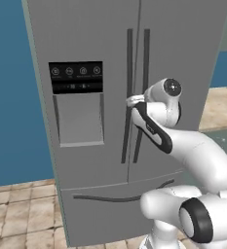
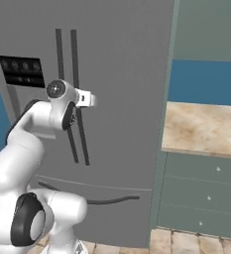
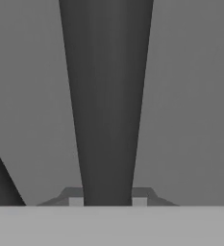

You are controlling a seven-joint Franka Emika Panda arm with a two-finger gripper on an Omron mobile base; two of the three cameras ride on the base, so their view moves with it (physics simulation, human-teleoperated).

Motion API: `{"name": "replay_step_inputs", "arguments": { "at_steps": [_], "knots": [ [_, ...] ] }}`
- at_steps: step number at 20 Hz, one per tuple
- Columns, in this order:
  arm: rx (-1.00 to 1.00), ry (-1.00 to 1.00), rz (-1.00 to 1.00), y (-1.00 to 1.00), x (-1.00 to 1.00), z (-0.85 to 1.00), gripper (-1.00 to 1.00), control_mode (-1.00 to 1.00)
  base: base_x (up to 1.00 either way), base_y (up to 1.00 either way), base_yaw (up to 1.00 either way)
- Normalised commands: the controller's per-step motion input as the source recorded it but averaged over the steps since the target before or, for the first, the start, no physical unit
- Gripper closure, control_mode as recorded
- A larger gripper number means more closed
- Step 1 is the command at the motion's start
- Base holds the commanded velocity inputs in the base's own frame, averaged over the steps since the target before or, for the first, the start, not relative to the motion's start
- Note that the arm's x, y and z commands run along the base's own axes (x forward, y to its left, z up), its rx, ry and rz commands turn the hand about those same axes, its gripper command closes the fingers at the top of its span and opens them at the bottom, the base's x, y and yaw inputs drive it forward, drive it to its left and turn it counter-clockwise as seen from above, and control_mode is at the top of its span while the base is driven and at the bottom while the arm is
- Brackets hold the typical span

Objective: Gather the carrot and onion from the fridge and place them on a tray on the dining counter. Then gather the chicken drumstick and fish from the fridge and place them on the other tray.

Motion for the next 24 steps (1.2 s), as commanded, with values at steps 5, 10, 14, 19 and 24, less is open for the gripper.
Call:
{"name": "replay_step_inputs", "arguments": {
  "at_steps": [5,10,14,19,24],
  "knots": [
    [0.00,0.00,-0.02,-0.36,-0.93,0.00,1.00,-1.00,0.00,0.00,0.00],
    [0.00,0.01,-0.04,-0.50,-1.00,0.26,1.00,-1.00,0.00,0.00,0.00],
    [0.00,0.04,-0.04,-0.53,-0.85,0.53,1.00,-1.00,0.00,0.00,0.00],
    [-0.04,0.05,-0.05,-0.20,-0.77,0.65,-1.00,-1.00,0.00,0.00,0.00],
    [-0.01,0.01,-0.11,0.08,-0.94,0.71,-1.00,-1.00,0.00,0.00,0.00]
  ]
}}
